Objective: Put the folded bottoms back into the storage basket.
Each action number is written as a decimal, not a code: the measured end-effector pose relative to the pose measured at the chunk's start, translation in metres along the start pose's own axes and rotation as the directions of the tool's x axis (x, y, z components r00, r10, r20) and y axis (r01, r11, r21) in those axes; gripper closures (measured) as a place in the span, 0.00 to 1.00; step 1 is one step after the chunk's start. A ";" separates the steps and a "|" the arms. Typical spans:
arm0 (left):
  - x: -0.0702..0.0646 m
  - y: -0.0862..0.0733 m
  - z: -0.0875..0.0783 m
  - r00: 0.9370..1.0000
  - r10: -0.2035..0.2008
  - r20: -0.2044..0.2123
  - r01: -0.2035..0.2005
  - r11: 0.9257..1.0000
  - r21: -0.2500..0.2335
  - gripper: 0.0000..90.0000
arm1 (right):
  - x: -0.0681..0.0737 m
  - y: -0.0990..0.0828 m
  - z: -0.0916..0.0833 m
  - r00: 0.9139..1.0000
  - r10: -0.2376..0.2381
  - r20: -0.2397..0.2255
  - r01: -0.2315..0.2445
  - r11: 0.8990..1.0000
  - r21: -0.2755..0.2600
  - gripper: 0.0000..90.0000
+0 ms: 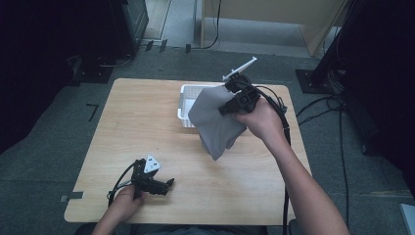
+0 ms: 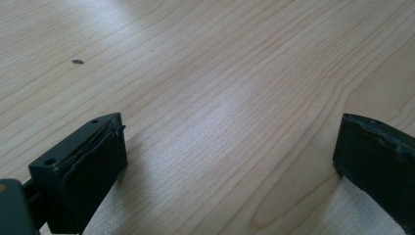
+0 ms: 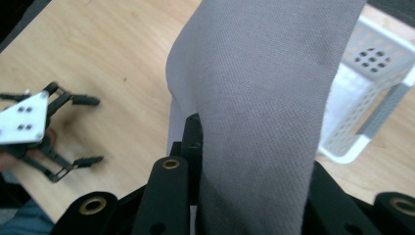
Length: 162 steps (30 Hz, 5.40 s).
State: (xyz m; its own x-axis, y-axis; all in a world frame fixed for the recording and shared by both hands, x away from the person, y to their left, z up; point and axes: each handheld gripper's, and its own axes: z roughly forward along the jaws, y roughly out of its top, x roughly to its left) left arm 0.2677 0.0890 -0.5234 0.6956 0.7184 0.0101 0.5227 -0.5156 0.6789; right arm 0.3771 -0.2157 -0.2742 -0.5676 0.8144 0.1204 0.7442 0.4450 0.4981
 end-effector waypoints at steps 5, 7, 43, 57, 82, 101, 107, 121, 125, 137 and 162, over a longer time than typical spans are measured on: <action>0.000 0.000 0.000 1.000 0.001 -0.001 -0.001 1.000 -0.002 0.00 | -0.007 0.019 0.003 0.999 0.013 0.035 -0.014 1.000 0.009 0.81; 0.000 0.000 0.000 1.000 -0.001 -0.001 0.001 1.000 -0.002 0.00 | -0.010 0.028 0.004 0.999 0.017 0.044 -0.017 1.000 0.010 0.81; 0.000 0.000 0.000 1.000 -0.001 0.000 0.001 1.000 0.002 0.00 | -0.044 0.120 0.082 0.975 0.127 0.182 -0.121 0.992 -0.044 0.81; 0.000 0.000 0.000 1.000 -0.005 -0.002 0.005 1.000 -0.003 0.00 | -0.035 0.107 0.133 0.970 0.211 0.121 -0.202 0.976 -0.082 0.81; -0.001 0.000 0.001 1.000 -0.014 -0.007 0.014 1.000 -0.011 0.00 | -0.094 0.023 0.161 0.916 0.399 0.052 -0.384 0.906 -0.179 0.78; -0.001 0.000 0.001 1.000 -0.010 -0.007 0.009 1.000 -0.007 0.00 | -0.123 -0.005 0.178 0.895 0.445 -0.019 -0.442 0.882 -0.163 0.67; -0.001 0.000 0.001 1.000 -0.010 -0.006 0.010 1.000 -0.008 0.00 | -0.130 -0.011 0.179 0.901 0.433 -0.031 -0.433 0.891 -0.138 0.57; -0.001 0.000 0.001 1.000 -0.008 -0.005 0.008 1.000 -0.005 0.00 | -0.139 -0.013 0.149 0.928 0.372 -0.022 -0.367 0.902 -0.225 0.50; -0.001 0.000 0.001 1.000 -0.009 -0.005 0.009 1.000 -0.006 0.00 | -0.140 -0.006 0.139 0.927 0.375 -0.003 -0.364 0.898 -0.247 0.53; -0.001 0.000 0.001 1.000 -0.012 -0.006 0.012 1.000 -0.006 0.00 | -0.141 0.015 0.138 0.927 0.375 -0.010 -0.366 0.899 -0.242 0.69; -0.001 0.000 0.000 1.000 -0.009 -0.012 0.009 1.000 -0.002 0.00 | -0.140 0.024 0.238 0.955 0.297 -0.013 -0.292 0.928 -0.232 0.47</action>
State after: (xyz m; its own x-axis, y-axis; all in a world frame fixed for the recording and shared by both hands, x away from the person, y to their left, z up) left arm 0.2674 0.0882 -0.5234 0.6847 0.7287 0.0123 0.5282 -0.5078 0.6806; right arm 0.5583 -0.2306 -0.4829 -0.3257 0.9048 0.2743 0.7746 0.0890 0.6262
